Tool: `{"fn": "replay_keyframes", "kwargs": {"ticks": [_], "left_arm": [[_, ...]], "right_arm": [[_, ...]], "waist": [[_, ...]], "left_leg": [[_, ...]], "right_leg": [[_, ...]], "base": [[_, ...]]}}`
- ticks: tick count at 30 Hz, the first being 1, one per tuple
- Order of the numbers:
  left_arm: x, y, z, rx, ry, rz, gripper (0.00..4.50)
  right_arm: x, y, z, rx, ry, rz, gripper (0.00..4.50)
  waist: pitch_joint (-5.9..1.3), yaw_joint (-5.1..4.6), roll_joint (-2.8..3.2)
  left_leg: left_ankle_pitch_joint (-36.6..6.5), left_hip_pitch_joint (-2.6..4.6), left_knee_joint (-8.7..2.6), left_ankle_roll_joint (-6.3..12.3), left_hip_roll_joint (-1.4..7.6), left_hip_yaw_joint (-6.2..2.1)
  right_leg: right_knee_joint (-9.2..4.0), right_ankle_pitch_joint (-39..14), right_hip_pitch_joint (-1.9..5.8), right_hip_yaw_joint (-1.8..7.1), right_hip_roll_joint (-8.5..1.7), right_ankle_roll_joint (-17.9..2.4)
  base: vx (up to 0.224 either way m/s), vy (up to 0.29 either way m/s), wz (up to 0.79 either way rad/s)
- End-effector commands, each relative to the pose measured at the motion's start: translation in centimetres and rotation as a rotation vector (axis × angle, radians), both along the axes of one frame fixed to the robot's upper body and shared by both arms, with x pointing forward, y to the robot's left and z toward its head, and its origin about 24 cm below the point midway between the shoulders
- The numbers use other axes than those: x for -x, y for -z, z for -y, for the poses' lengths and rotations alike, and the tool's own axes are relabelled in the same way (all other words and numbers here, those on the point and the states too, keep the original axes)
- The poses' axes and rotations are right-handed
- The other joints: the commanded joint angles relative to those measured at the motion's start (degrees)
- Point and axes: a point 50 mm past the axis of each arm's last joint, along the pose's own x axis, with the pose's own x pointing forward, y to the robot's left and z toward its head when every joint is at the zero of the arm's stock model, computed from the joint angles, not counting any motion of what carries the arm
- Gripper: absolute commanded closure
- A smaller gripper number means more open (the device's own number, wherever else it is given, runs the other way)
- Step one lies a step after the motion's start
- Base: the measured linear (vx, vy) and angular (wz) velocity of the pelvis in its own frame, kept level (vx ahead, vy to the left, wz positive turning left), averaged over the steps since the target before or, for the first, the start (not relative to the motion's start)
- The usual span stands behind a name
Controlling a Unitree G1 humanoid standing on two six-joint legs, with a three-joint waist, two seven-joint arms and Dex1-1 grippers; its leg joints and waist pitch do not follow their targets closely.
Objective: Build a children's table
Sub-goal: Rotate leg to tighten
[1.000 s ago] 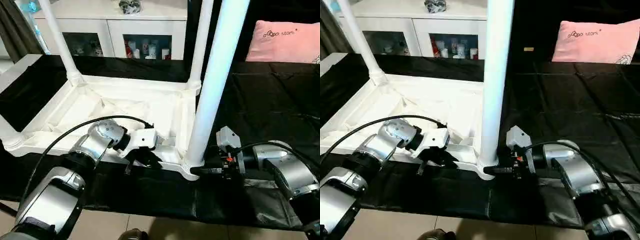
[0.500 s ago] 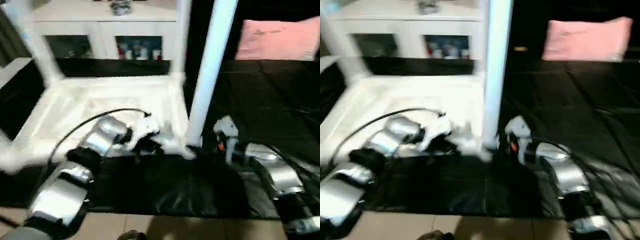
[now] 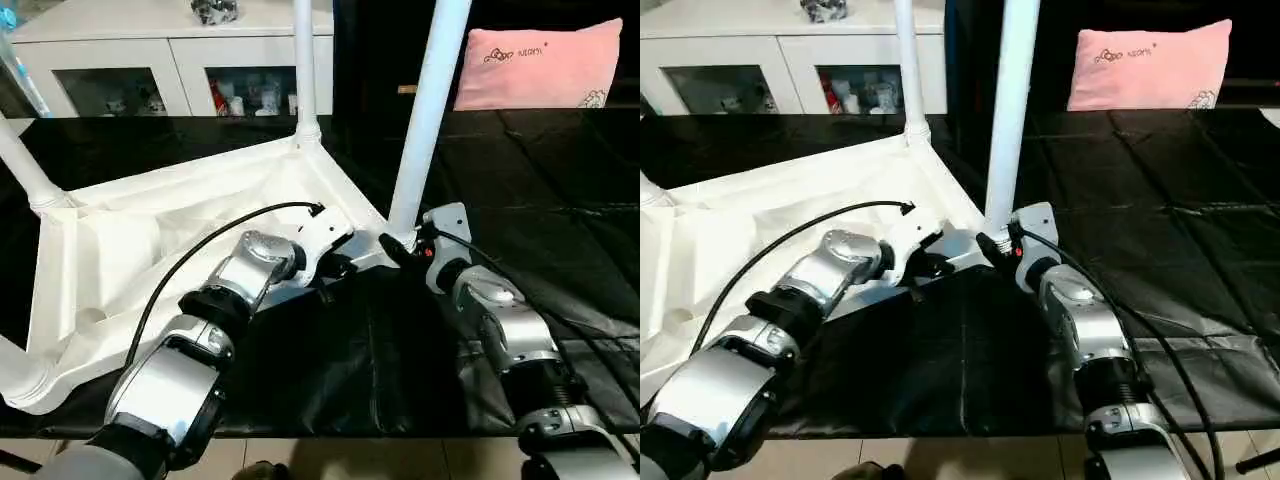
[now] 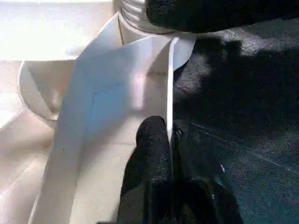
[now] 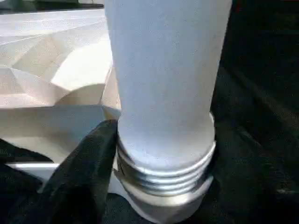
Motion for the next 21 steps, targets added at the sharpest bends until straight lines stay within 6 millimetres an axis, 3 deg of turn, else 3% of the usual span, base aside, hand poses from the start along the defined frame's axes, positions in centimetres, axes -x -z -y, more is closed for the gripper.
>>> {"fn": "replay_keyframes", "kwargs": {"ticks": [1, 6, 7, 10, 13, 14, 15, 17, 18, 19, 21], "left_arm": [[-1.0, -2.0, -0.5, 0.006, -0.026, 0.107, 4.50], [-0.8, -1.3, -1.8, -0.047, 0.009, 0.110, 4.50], [-0.7, -1.1, -2.6, -0.070, 0.032, 0.117, 4.50], [-0.5, -0.9, -3.8, -0.096, 0.057, 0.117, 4.50], [-0.1, -0.7, -5.1, -0.112, 0.096, 0.107, 4.50], [0.0, -0.7, -5.6, -0.111, 0.111, 0.097, 4.50], [0.8, -0.7, -6.6, -0.104, 0.197, 0.094, 4.50], [1.2, -0.7, -7.0, -0.101, 0.236, 0.095, 4.50], [1.3, -0.6, -7.3, -0.106, 0.245, 0.078, 4.50], [1.9, -0.5, -8.5, -0.131, 0.280, 0.052, 4.50], [2.1, -0.4, -9.1, -0.143, 0.294, 0.038, 4.50]], "right_arm": [[0.7, 1.5, 0.3, -0.020, -0.005, -0.075, 0.81], [0.8, 0.5, 1.3, -0.057, -0.052, -0.020, 0.51], [1.2, -0.2, 1.7, -0.073, -0.114, 0.013, 0.26], [2.1, -1.0, 1.9, -0.073, -0.253, 0.049, 0.07], [3.0, -1.7, 2.2, -0.068, -0.383, 0.063, 0.07], [3.2, -1.9, 2.4, -0.059, -0.412, 0.063, 0.07], [3.5, -2.4, 2.9, -0.026, -0.490, 0.062, 0.07], [3.6, -2.5, 3.1, -0.014, -0.515, 0.061, 0.07], [3.6, -2.6, 3.2, -0.011, -0.529, 0.056, 0.07], [3.6, -2.9, 3.1, 0.006, -0.591, 0.050, 0.07], [3.7, -3.0, 3.0, 0.011, -0.631, 0.042, 0.07]], "waist": [[-4.06, 0.11, -0.93], [-3.96, 0.05, -1.24], [-4.13, 0.02, -1.34], [-4.37, 0.16, -1.39], [-4.46, 0.31, -1.48], [-4.42, 0.27, -1.44], [-4.26, 0.43, -2.19], [-4.23, 0.72, -1.51], [-4.14, 0.60, -1.75], [-3.93, 1.01, -1.70], [-3.81, 1.13, -2.13]], "left_leg": [[-13.7, 2.55, -4.33, 3.59, 3.61, -2.01], [-13.4, 2.27, -4.26, 4.20, 3.58, -1.95], [-11.9, 2.14, -3.97, 4.99, 3.51, -1.92], [-8.1, 1.84, -3.49, 7.39, 3.54, -1.93], [-6.4, 1.99, -3.13, 9.34, 3.68, -1.71], [-7.0, 2.02, -3.17, 9.36, 3.75, -1.70], [-7.8, 1.94, -3.25, 9.36, 3.90, -1.64], [-8.6, 2.18, -3.44, 8.57, 4.22, -1.66], [-9.2, 2.33, -3.54, 8.11, 4.25, -1.48], [-11.3, 2.72, -3.79, 6.48, 4.33, -1.41], [-13.2, 2.69, -4.04, 5.15, 4.33, -1.33]], "right_leg": [[-4.11, -2.3, 1.39, 0.63, -2.42, -14.8], [-4.15, -1.8, 1.51, 0.65, -2.54, -14.7], [-3.92, 0.1, 1.70, 0.64, -2.58, -14.9], [-3.30, 5.4, 1.92, 0.51, -2.56, -15.1], [-2.90, 8.2, 1.52, 0.25, -2.24, -16.2], [-2.91, 7.6, 1.50, 0.26, -2.32, -16.5], [-3.03, 5.7, 1.64, 0.19, -2.44, -16.8], [-3.01, 3.1, 1.32, 0.23, -2.49, -16.9], [-3.11, 2.5, 1.08, 0.27, -2.25, -17.0], [-3.20, 0.3, 0.76, 0.32, -2.22, -17.3], [-3.36, -2.3, 0.75, 0.38, -2.35, -16.8]], "base": [[0.000, 0.000, 0.00], [0.000, 0.000, 0.00], [0.000, 0.000, 0.00], [0.000, 0.000, 0.00], [0.000, 0.000, 0.00], [0.000, 0.000, 0.00], [0.000, 0.000, 0.00], [0.000, 0.000, 0.00], [0.000, 0.000, 0.00], [0.000, 0.000, 0.00], [0.000, 0.000, 0.00]]}}
